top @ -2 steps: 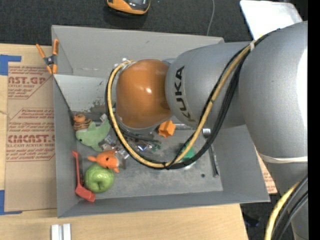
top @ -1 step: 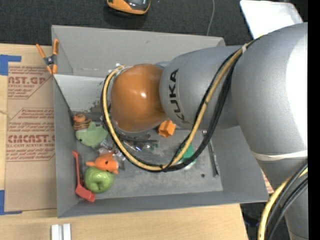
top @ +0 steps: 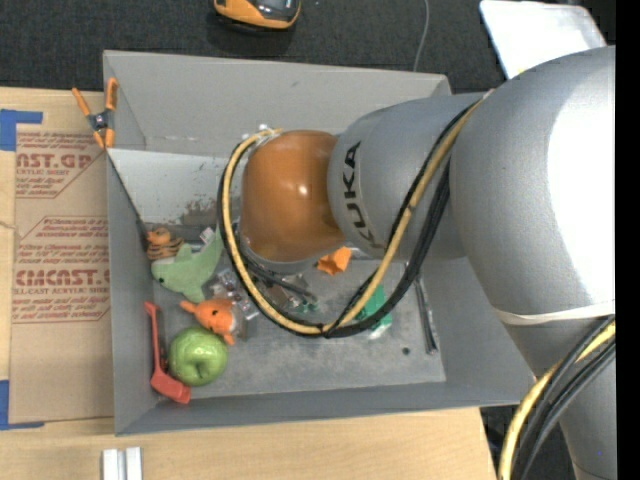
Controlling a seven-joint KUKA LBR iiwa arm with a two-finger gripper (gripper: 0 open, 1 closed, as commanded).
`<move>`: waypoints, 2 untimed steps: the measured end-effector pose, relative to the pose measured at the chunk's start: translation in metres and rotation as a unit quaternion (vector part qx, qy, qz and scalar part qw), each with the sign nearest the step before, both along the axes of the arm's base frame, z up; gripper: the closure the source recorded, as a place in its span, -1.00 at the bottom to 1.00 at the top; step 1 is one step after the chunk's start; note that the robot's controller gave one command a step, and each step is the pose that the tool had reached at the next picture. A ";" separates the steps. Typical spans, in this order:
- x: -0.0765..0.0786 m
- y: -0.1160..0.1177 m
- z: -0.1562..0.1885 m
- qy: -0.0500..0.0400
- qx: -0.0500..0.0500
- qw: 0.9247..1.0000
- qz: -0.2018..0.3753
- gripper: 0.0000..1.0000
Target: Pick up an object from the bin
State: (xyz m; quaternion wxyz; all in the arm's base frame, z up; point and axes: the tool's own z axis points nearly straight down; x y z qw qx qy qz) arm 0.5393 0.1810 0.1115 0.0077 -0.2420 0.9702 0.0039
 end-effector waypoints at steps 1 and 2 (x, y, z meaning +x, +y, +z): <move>-0.012 -0.010 -0.022 -0.001 0.000 0.999 -0.048 1.00; -0.006 0.000 -0.024 -0.006 -0.001 1.000 0.007 1.00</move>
Offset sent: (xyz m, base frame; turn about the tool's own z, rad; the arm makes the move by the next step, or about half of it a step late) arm -0.0041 0.0258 -0.0334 0.4974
